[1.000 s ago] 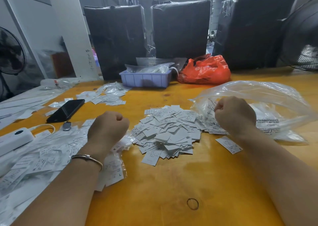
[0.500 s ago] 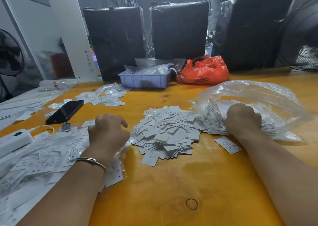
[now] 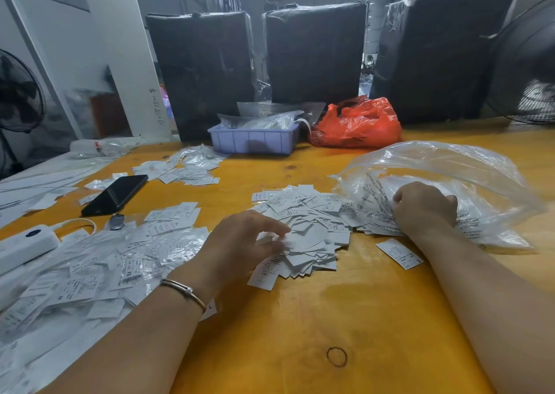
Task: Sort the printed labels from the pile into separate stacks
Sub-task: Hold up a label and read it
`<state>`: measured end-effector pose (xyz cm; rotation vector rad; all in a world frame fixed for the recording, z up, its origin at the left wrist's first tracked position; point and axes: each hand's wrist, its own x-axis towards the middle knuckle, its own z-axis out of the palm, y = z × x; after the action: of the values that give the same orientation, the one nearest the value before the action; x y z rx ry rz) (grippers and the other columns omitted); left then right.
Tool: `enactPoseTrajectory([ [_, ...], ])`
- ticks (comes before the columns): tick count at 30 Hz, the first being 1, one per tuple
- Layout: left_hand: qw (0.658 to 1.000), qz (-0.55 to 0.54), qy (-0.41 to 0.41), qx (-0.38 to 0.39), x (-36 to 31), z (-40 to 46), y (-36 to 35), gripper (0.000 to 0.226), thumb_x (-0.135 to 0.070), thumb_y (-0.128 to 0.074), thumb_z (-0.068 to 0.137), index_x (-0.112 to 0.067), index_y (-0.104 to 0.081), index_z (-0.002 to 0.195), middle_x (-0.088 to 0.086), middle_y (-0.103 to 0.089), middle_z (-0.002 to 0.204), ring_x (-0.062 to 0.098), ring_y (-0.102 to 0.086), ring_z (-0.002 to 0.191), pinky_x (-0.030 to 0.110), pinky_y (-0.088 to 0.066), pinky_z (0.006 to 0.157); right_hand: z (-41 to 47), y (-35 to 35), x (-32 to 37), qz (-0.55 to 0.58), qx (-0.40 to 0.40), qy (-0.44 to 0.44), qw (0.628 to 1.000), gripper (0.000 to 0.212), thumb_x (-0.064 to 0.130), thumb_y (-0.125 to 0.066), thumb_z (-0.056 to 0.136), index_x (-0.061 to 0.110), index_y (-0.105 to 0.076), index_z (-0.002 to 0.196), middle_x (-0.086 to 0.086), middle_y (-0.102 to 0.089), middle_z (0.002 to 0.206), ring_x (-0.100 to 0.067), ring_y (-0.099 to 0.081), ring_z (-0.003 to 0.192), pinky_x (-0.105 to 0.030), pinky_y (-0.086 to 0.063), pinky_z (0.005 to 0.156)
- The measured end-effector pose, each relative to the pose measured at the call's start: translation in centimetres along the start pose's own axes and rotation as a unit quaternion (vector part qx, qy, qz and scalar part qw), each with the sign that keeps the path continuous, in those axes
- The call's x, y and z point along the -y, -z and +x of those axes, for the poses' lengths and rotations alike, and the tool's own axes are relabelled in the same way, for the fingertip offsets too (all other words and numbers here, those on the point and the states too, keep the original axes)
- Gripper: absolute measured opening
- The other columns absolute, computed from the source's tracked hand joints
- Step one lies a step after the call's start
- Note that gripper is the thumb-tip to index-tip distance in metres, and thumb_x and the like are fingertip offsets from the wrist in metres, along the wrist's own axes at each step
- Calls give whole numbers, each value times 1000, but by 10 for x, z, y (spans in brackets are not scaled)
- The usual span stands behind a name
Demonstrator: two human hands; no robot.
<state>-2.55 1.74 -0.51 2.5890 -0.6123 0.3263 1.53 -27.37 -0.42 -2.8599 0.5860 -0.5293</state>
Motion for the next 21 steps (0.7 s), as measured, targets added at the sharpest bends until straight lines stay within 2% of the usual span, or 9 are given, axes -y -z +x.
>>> enactPoseTrajectory([
  [5,999,24,-24,-2,-3,0,-1,25,-44,-69,84,-35,-74,107,-17,-70,112,-1,-54,94,24,-38,83,1,0,-1,56,-40,8,998,18,10,-58,87,21,-72,91,-4,-69,99,-28,-59,100,-38,-31,93],
  [9,998,40,-47,-16,-6,1,-5,19,-41,-66,90,-28,-75,101,-13,-73,106,7,-63,98,31,-32,106,-1,0,-2,105,-96,21,990,17,10,-58,87,19,-73,88,-9,-70,101,-32,-57,102,-39,-32,89],
  [10,998,38,-53,-26,-7,1,-5,17,-38,-65,91,-26,-75,98,-12,-74,102,9,-64,96,30,-33,104,-1,0,-1,118,-112,24,986,17,11,-58,87,17,-73,89,-11,-70,100,-34,-56,101,-39,-33,89],
  [14,990,58,-78,-97,-8,1,-3,10,-19,-64,92,-17,-73,95,-4,-74,95,16,-66,86,28,-48,74,-3,2,3,214,-151,-5,965,20,16,-53,91,10,-72,93,-20,-68,94,-38,-59,89,-40,-45,84],
  [16,988,49,-80,-126,-7,0,0,8,-15,-66,89,-15,-72,94,-2,-74,93,14,-66,85,29,-52,70,-5,5,6,302,-162,-17,939,15,13,-53,87,8,-67,87,-18,-67,91,-35,-60,84,-39,-49,75],
  [19,986,19,-65,-150,-6,-1,4,7,-10,-69,85,-15,-71,89,-3,-73,89,9,-64,81,23,-50,69,-11,10,14,423,-104,-30,899,7,8,-58,82,8,-64,78,-16,-68,83,-37,-64,78,-47,-55,74],
  [21,986,-14,-46,-162,-6,-1,5,8,-8,-69,84,-15,-70,88,-6,-70,85,6,-64,80,21,-52,73,-18,12,22,493,-53,-36,868,13,1,-63,79,13,-61,73,-13,-69,86,-31,-65,70,-40,-56,65],
])
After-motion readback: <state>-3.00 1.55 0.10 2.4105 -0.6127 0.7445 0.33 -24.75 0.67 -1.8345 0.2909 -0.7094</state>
